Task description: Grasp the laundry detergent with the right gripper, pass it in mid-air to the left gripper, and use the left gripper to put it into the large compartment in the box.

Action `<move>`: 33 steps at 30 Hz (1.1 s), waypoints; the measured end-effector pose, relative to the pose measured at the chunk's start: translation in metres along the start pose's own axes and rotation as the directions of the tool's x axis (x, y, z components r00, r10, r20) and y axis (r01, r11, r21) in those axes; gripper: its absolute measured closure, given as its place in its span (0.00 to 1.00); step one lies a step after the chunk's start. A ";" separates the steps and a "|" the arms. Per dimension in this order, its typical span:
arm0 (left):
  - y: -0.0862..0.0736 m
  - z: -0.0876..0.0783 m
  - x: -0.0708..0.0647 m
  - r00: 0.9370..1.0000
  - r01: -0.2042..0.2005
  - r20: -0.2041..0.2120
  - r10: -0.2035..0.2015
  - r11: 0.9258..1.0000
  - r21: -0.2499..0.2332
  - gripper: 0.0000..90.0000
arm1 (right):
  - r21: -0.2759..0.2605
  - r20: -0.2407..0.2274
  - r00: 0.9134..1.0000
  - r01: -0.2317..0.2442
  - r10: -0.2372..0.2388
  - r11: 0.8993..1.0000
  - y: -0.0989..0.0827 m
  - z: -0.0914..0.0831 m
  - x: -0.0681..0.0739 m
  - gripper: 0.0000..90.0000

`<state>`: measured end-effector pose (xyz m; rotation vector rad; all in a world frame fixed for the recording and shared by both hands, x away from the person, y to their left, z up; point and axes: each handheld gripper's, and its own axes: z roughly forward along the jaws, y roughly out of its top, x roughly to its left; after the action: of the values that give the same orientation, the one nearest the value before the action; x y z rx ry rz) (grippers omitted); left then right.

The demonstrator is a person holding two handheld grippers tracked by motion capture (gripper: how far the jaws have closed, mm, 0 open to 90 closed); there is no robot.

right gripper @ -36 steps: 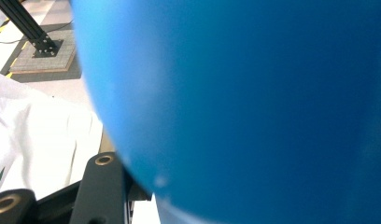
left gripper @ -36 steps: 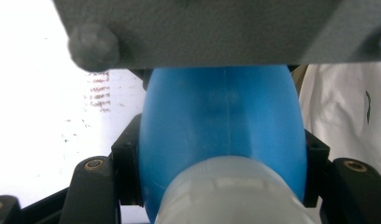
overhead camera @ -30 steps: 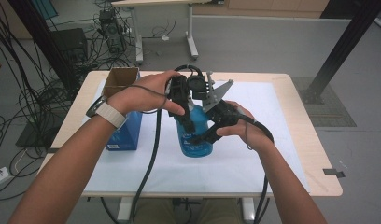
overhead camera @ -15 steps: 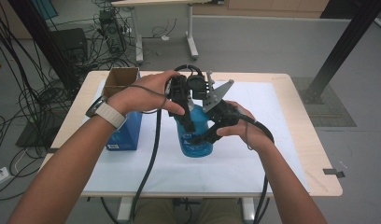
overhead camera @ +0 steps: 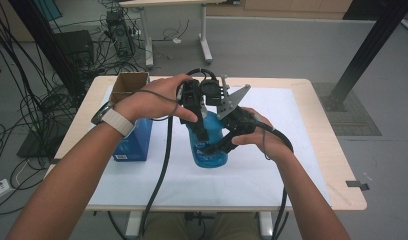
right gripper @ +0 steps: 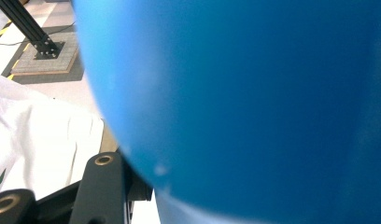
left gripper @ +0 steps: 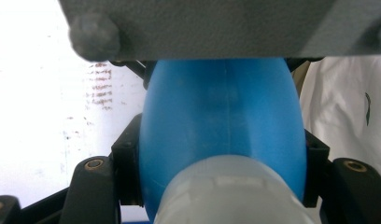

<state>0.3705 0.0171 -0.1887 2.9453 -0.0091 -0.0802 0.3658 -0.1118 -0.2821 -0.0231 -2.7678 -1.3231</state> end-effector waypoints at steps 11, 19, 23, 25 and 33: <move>0.000 0.000 0.000 1.000 0.003 -0.004 -0.003 1.000 0.009 0.42 | -0.011 0.000 1.000 0.004 -0.004 1.000 -0.001 0.002 -0.001 0.48; 0.000 0.000 0.000 1.000 0.005 -0.004 -0.005 1.000 0.011 0.42 | -0.013 0.000 1.000 0.005 -0.005 1.000 0.000 0.002 -0.001 0.48; 0.001 0.000 0.000 1.000 0.006 -0.002 -0.006 1.000 0.011 0.42 | -0.014 0.000 1.000 0.006 -0.006 1.000 0.000 0.002 -0.001 0.48; 0.001 0.000 0.000 1.000 0.005 -0.004 -0.005 1.000 0.008 0.42 | -0.014 0.002 1.000 0.006 -0.006 1.000 0.000 0.002 -0.001 0.48; 0.000 0.000 0.001 1.000 0.007 -0.002 -0.007 1.000 0.004 0.42 | -0.013 0.002 1.000 0.001 -0.001 1.000 -0.001 0.001 -0.001 0.48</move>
<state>0.3710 0.0166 -0.1886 2.9493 0.0011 -0.0782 0.3666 -0.1114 -0.2835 -0.0241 -2.7609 -1.3419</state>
